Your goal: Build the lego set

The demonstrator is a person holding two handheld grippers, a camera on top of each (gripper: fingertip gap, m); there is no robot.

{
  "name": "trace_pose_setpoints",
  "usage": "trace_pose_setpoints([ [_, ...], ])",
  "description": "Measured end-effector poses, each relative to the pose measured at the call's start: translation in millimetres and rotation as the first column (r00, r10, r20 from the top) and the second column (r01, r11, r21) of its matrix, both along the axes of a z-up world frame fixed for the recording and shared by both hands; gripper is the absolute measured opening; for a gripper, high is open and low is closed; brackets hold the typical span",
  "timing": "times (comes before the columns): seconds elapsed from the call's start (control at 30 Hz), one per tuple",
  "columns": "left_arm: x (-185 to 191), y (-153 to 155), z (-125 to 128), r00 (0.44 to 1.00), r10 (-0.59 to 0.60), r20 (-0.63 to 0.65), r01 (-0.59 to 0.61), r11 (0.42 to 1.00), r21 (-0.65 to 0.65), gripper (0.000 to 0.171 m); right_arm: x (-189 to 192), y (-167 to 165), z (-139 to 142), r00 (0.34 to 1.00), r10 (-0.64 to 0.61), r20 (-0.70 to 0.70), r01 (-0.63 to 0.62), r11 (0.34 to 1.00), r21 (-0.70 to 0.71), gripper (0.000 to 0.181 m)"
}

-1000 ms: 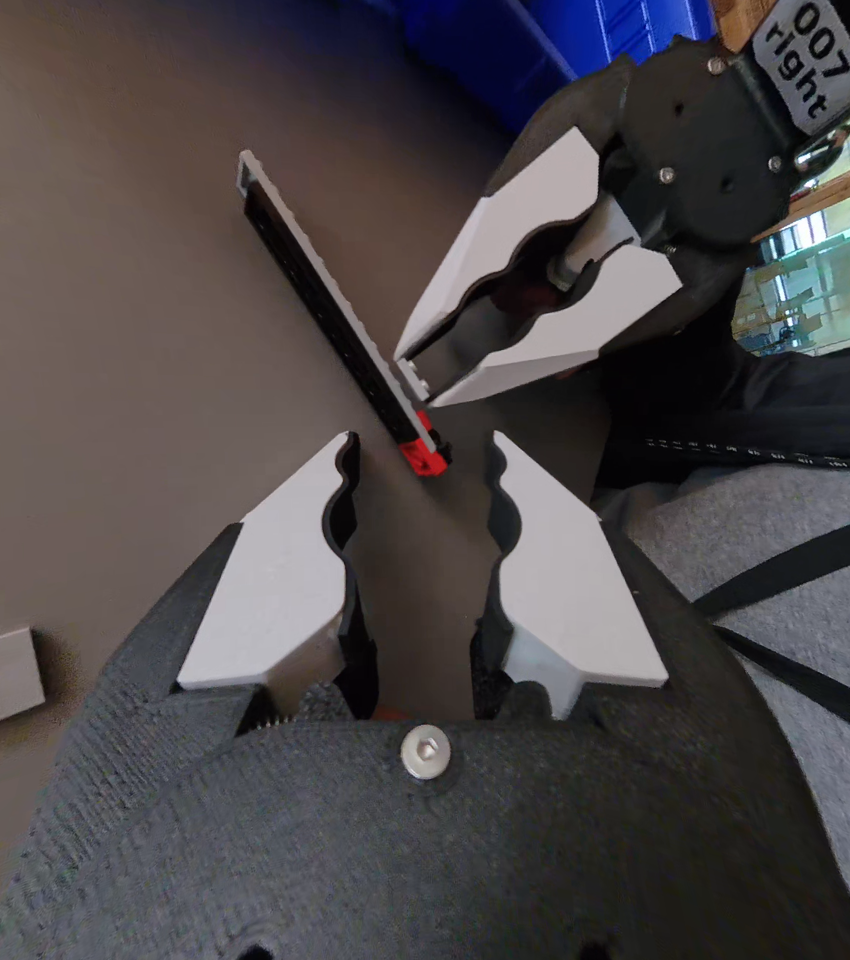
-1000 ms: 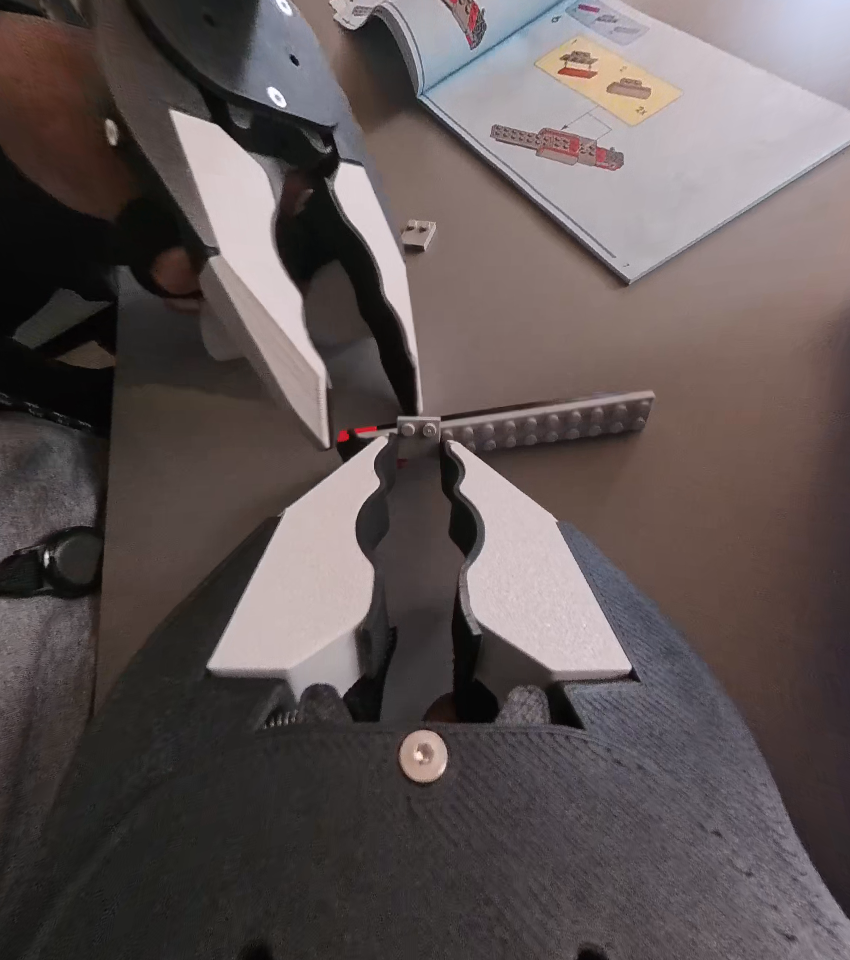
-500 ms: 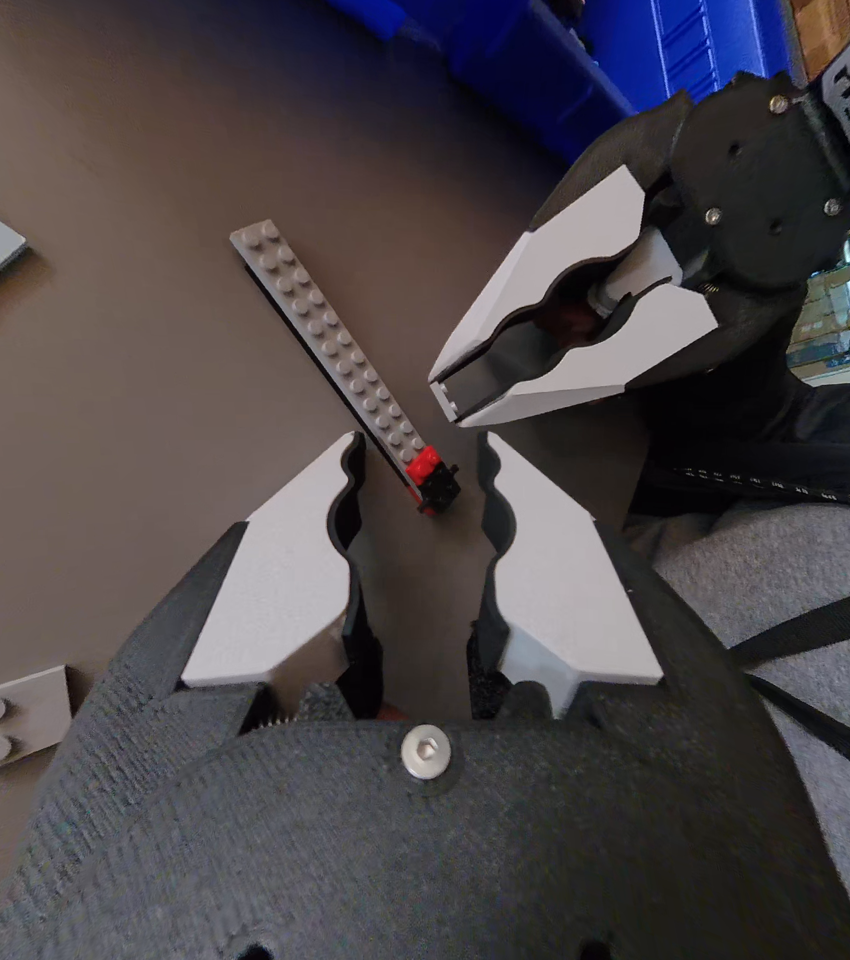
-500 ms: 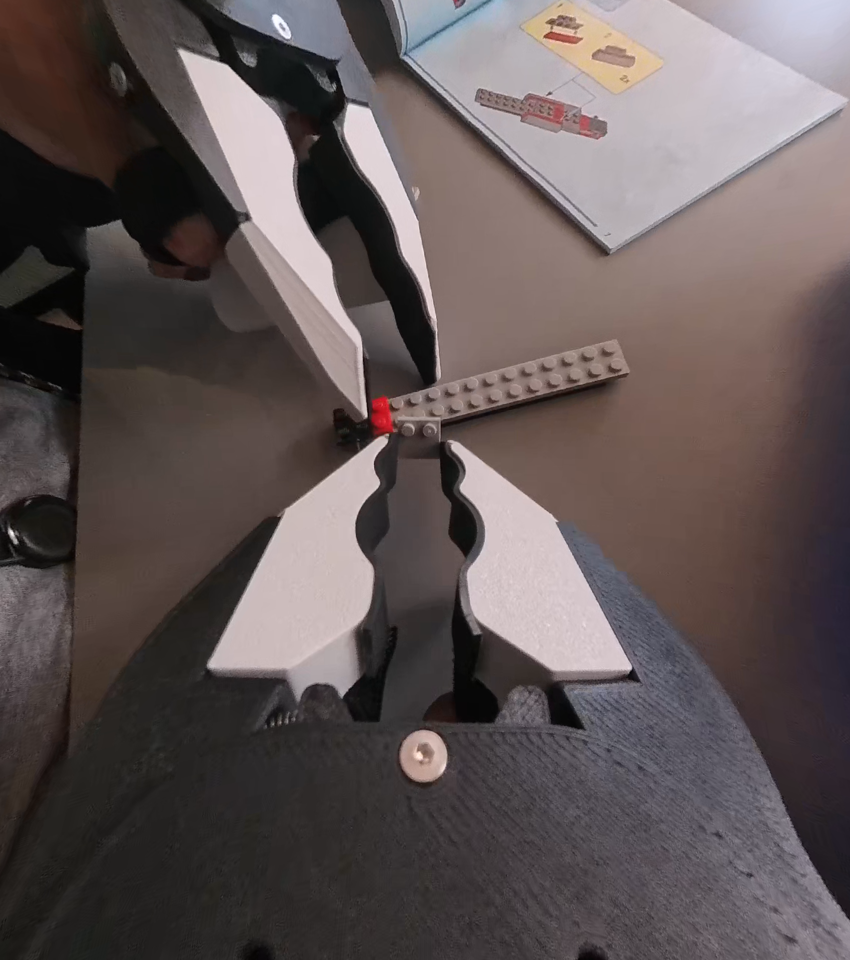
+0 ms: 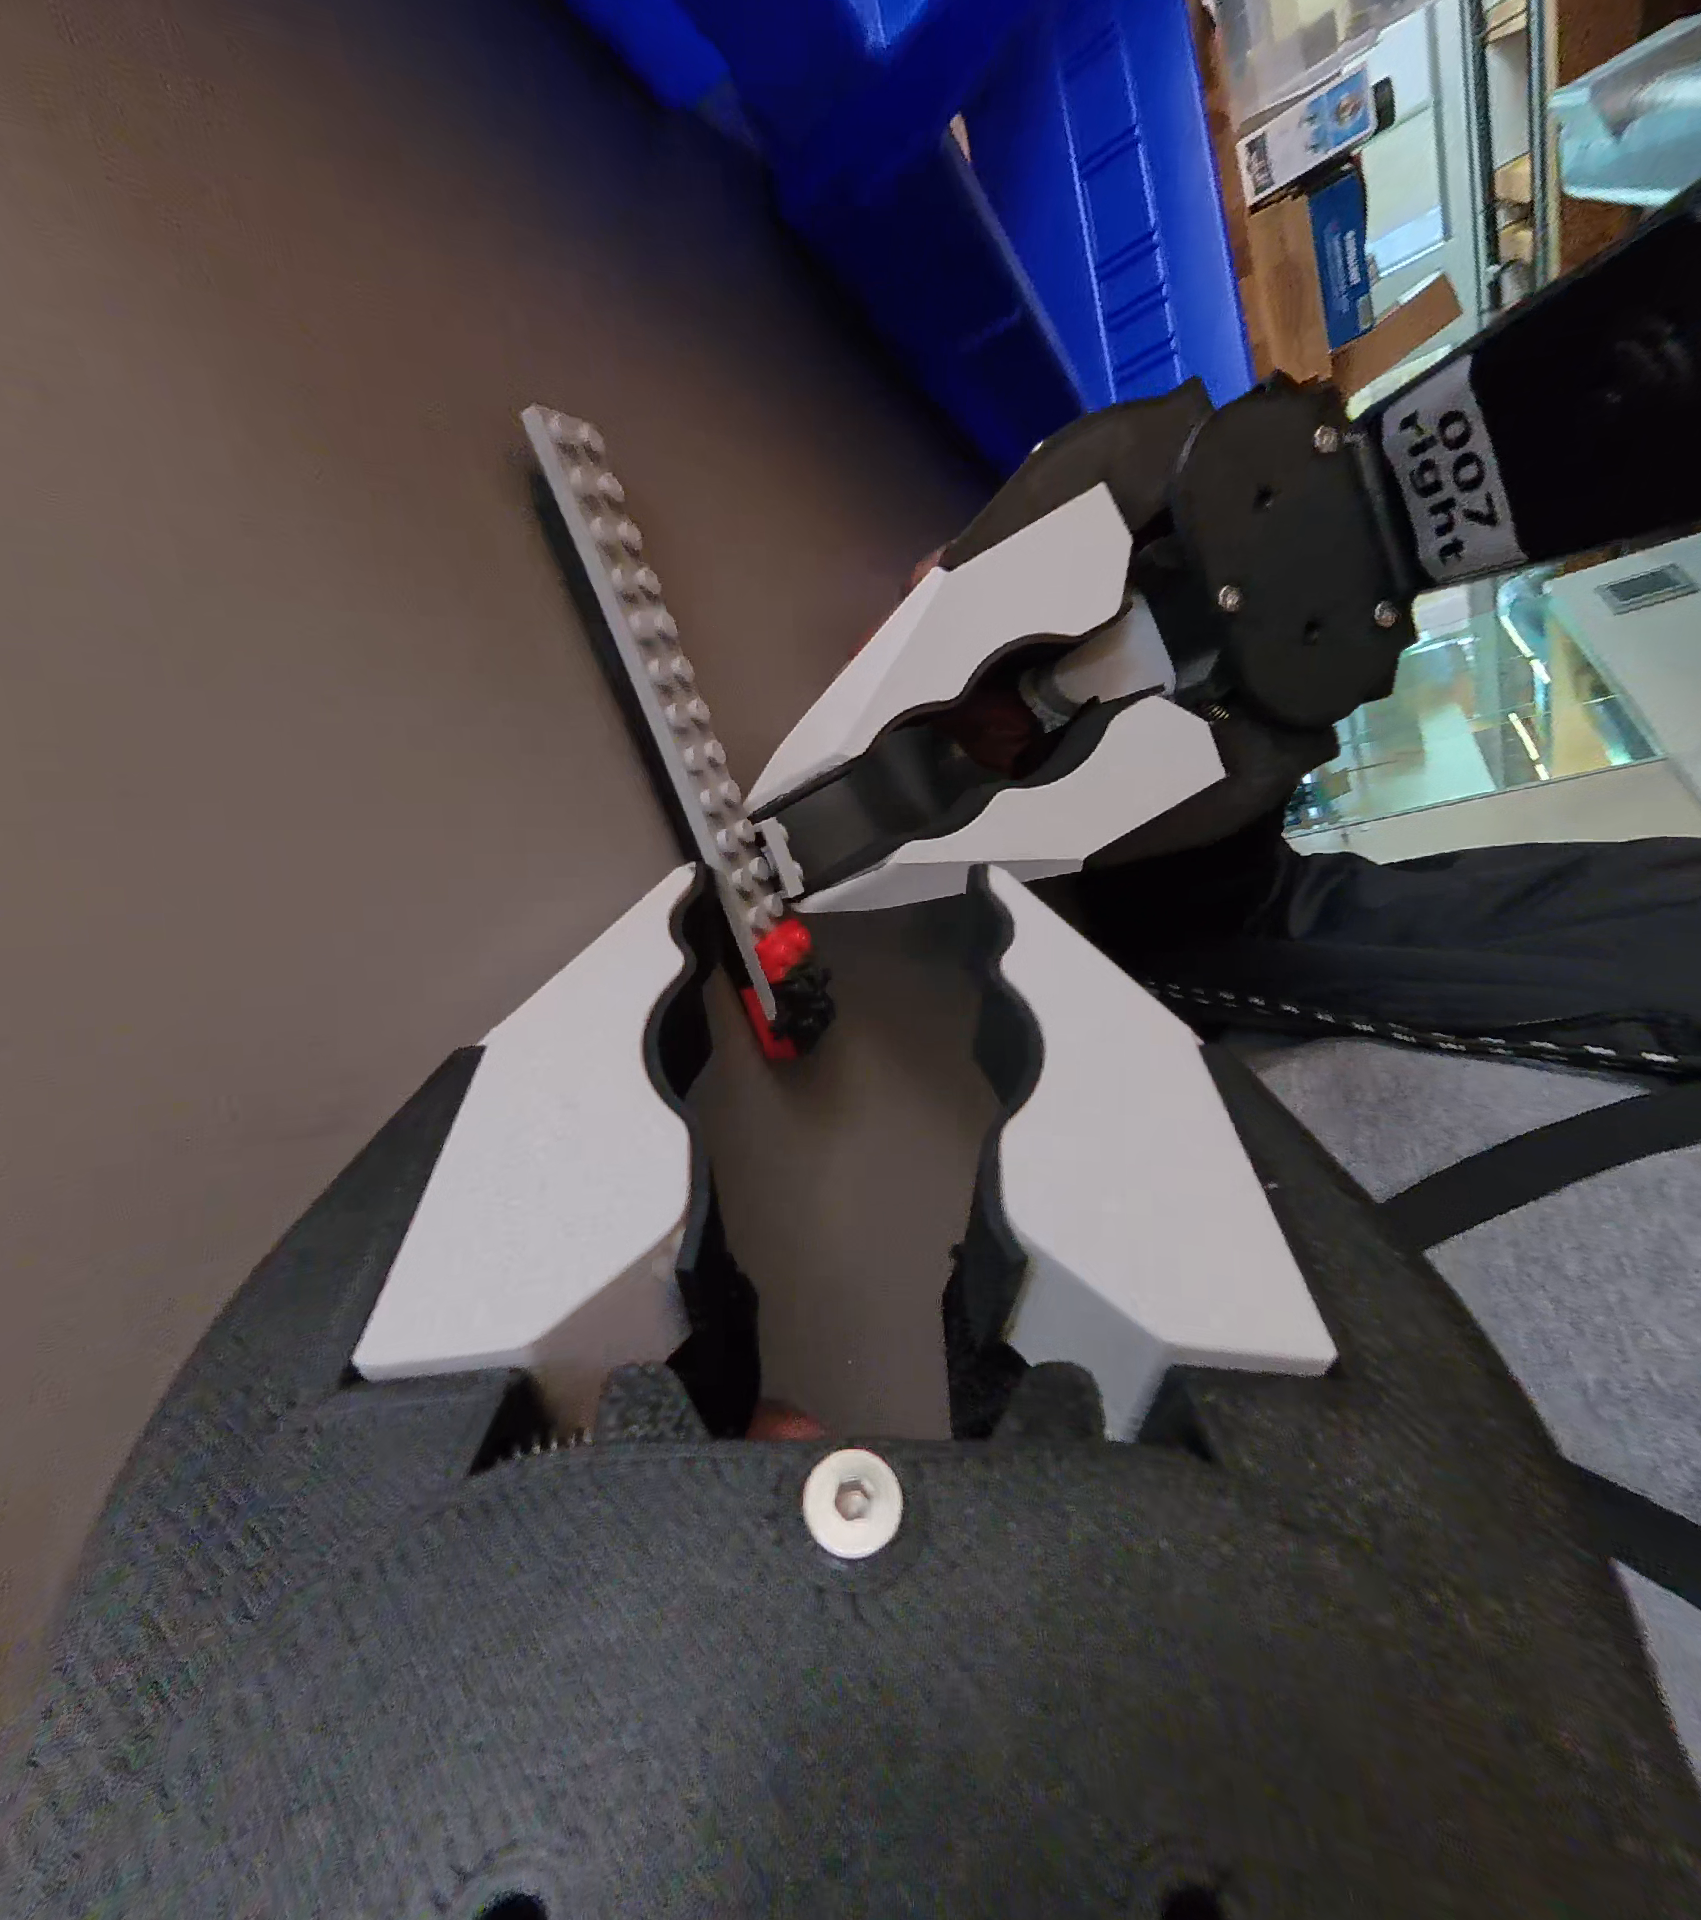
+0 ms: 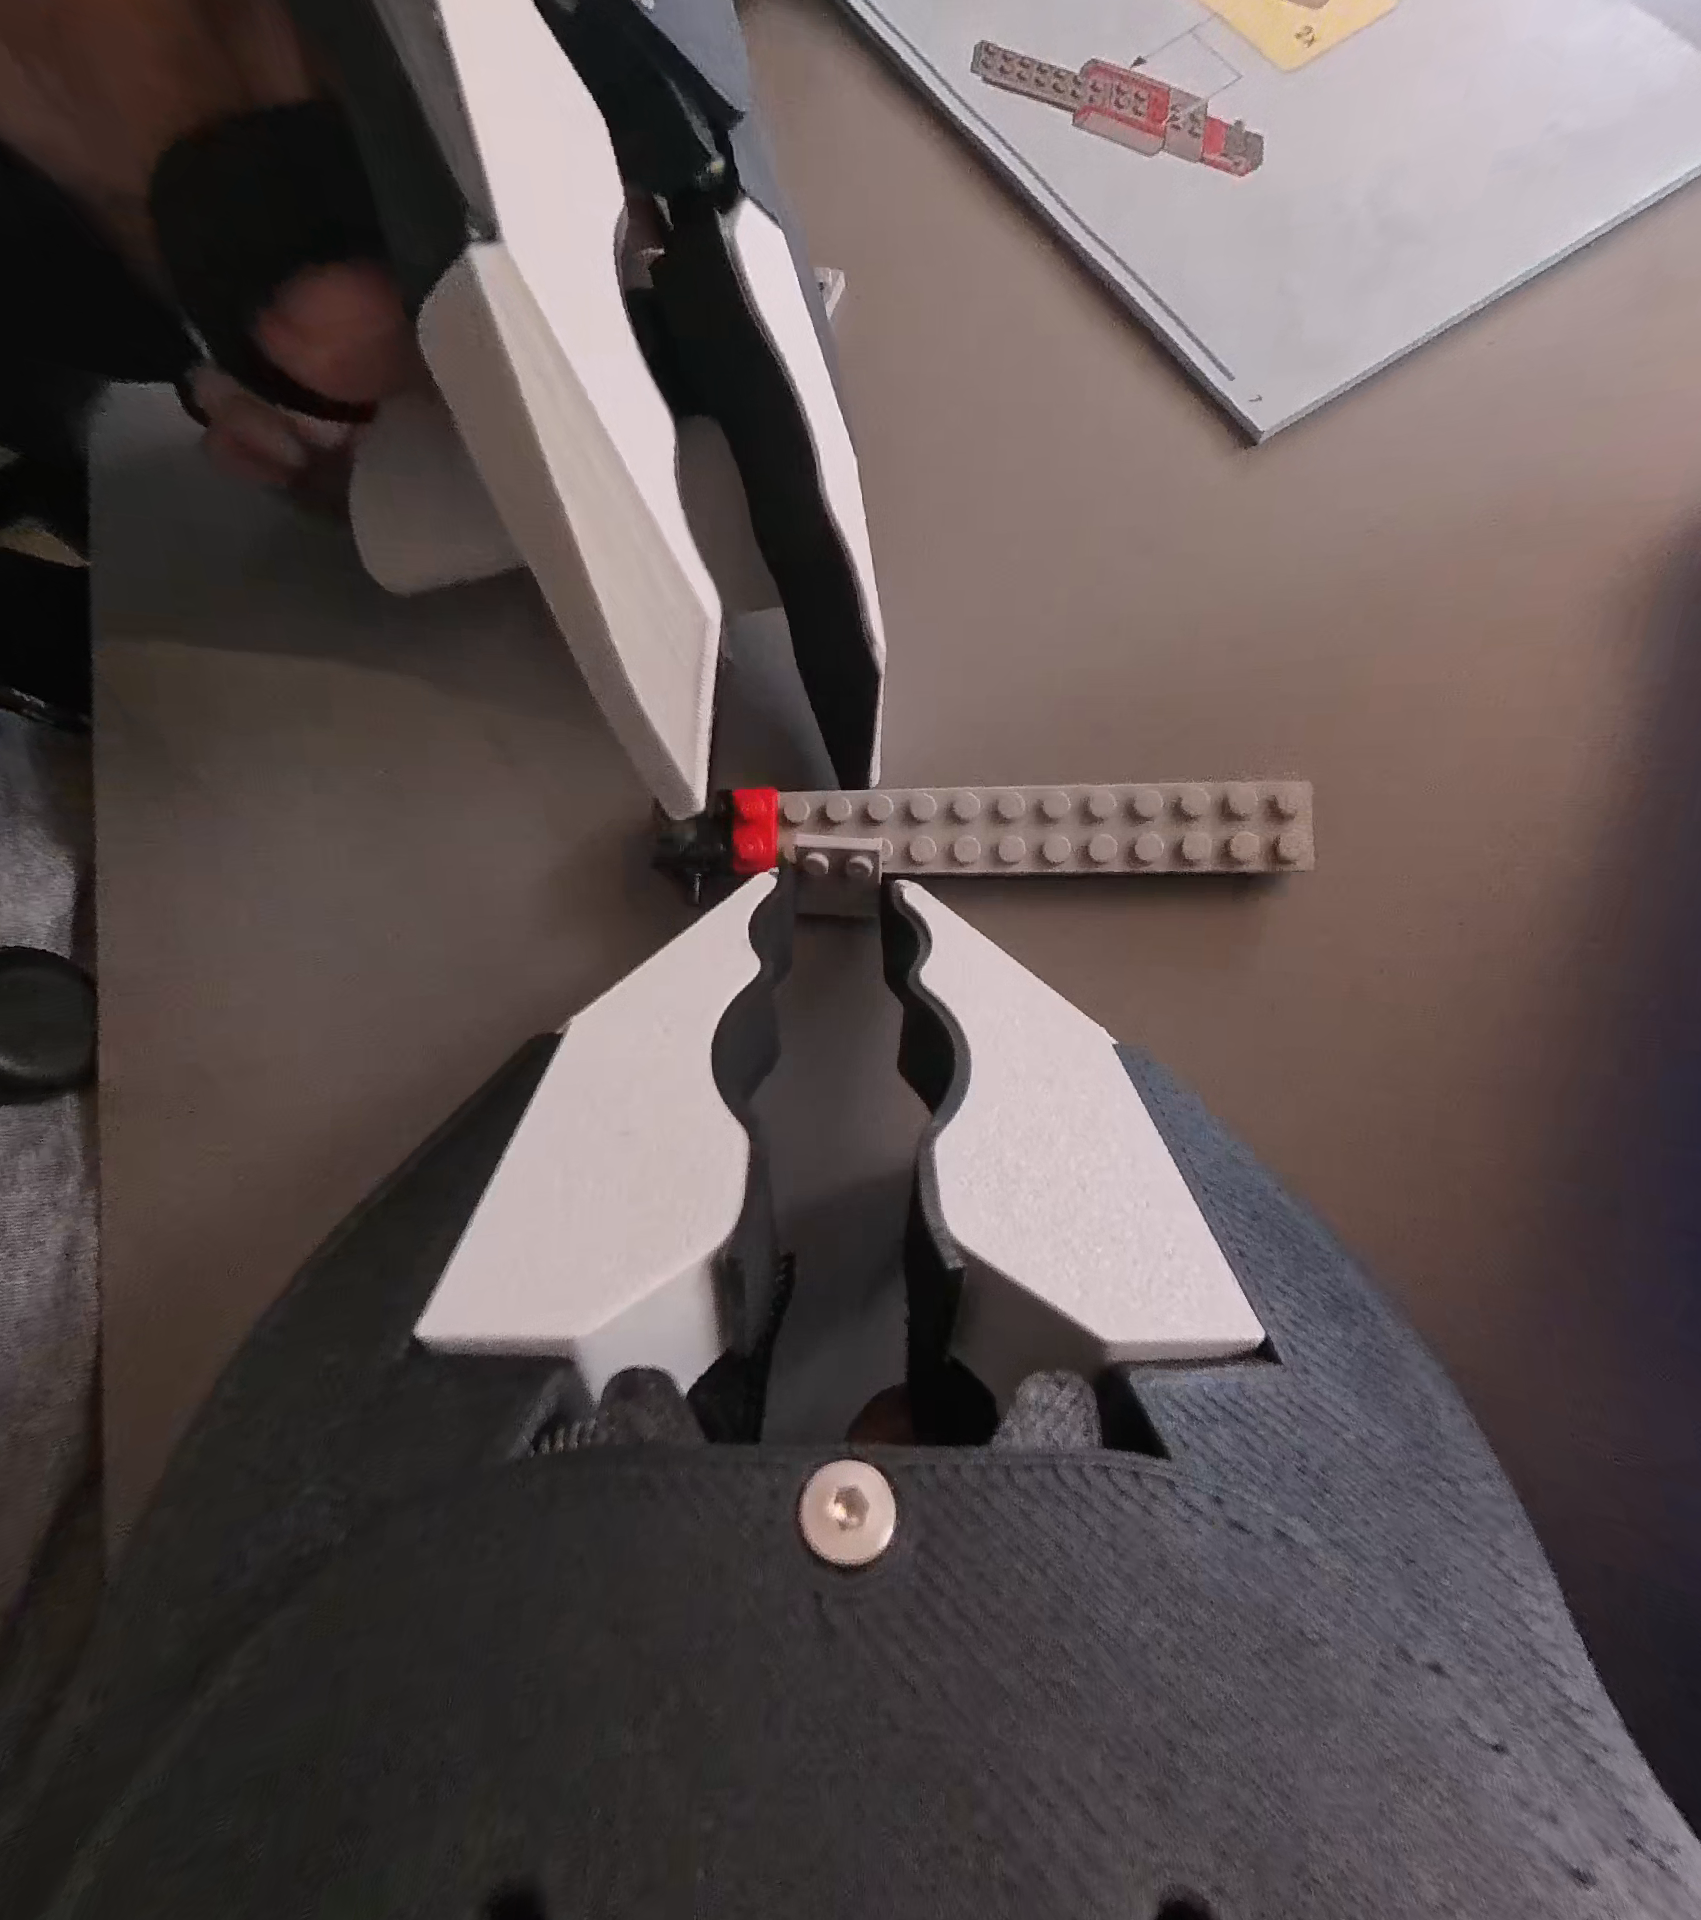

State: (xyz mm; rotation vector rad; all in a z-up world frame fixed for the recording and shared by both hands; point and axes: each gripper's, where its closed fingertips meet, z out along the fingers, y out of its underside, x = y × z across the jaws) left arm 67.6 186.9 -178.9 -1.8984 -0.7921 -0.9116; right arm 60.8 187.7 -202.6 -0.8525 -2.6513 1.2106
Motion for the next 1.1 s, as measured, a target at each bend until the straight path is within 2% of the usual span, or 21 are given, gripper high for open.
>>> trace_pose_setpoints([
  [0.23, -3, 3, 5, 0.998, 0.03, 0.057, -0.033, 0.998, 0.046, 0.044, 3, -1, 1, 1.0, 0.016, -0.019, -0.016, 1.0, 0.006, 0.02],
  [0.47, -8, 4, -1, 0.996, 0.077, 0.05, -0.078, 0.997, 0.022, 0.028, 3, -1, 2, 1.0, 0.016, -0.024, -0.016, 1.0, -0.007, 0.02],
  [0.67, -5, 3, -9, 0.998, 0.06, -0.024, -0.062, 0.996, -0.065, 0.03, 5, -2, 3, 0.999, 0.021, -0.032, -0.021, 1.0, -0.007, 0.02],
  [0.93, -2, 5, 0, 0.994, 0.08, 0.076, -0.08, 0.997, -0.001, 0.031, 10, 0, 1, 0.999, 0.026, -0.024, -0.026, 1.0, 0.002, 0.02],
  [1.1, -1, 5, 0, 0.995, 0.086, 0.056, -0.086, 0.996, -0.01, 0.032, 10, 0, 1, 0.999, 0.027, -0.03, -0.027, 1.0, 0.008, 0.02],
])
